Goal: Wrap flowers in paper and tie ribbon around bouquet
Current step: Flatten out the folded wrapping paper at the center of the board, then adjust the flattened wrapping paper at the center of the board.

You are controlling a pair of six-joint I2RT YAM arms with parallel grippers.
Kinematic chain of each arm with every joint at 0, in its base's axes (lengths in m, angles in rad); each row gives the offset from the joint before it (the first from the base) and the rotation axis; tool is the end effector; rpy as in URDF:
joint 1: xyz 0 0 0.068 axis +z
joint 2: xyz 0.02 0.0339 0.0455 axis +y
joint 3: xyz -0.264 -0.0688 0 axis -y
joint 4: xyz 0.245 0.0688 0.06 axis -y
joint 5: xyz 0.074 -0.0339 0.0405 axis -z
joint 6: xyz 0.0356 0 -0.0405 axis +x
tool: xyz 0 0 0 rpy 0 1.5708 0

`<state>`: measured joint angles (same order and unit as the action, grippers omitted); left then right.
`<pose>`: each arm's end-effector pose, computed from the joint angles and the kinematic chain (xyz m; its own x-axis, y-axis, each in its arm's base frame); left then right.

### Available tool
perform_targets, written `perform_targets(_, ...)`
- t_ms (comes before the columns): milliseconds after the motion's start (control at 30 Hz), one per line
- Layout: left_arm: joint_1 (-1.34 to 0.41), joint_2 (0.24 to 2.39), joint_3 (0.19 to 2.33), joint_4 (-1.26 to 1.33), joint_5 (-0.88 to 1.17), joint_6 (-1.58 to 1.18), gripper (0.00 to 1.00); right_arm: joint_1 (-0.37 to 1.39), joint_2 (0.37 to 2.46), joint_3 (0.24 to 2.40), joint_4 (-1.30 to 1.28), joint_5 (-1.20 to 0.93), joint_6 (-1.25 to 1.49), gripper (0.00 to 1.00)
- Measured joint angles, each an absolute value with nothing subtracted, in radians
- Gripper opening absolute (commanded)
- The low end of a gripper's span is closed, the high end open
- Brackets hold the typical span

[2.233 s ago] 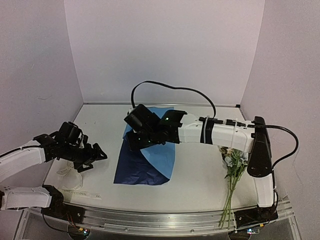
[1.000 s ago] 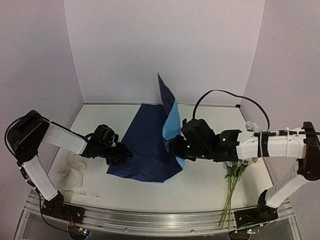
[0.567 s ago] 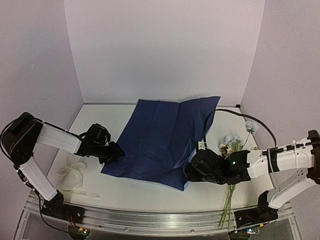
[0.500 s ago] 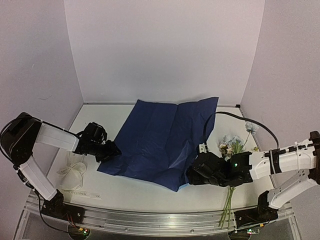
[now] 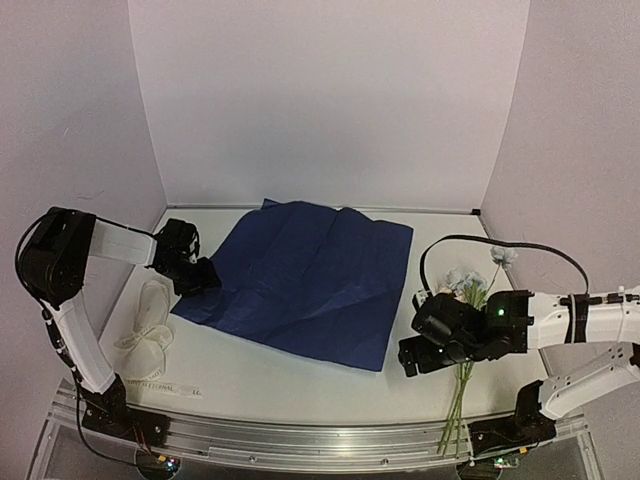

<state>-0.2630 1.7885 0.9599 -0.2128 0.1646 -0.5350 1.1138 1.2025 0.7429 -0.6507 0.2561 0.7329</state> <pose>0.3287 -0.0945 0.1371 -0.8885 -0.2817 -0.3623 -0.1356 0.9154 -0.3791 0.1049 0.1928 0.2077 -0.8414 -0.2443 -0.4821 -0.3438 0.9302 0.1287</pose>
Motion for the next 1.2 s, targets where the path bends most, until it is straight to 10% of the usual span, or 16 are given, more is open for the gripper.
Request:
perform_targets(333,-0.317,1.86,1.196,-0.412,0.073,-0.445,0.73,0.939,1.264,0.847,-0.722,-0.022,0.635,0.89)
perform_targets(733,-0.869,2.116,1.643,-0.403,0.052,-0.498,0.75,0.684,1.229,0.855,-0.782,-0.123,0.623,0.83)
perform_targets(1200,-1.113,2.391,1.889,-0.499,-0.1,-0.407,0.65,0.62,1.126,0.854,-0.919,-0.091,0.586,0.83)
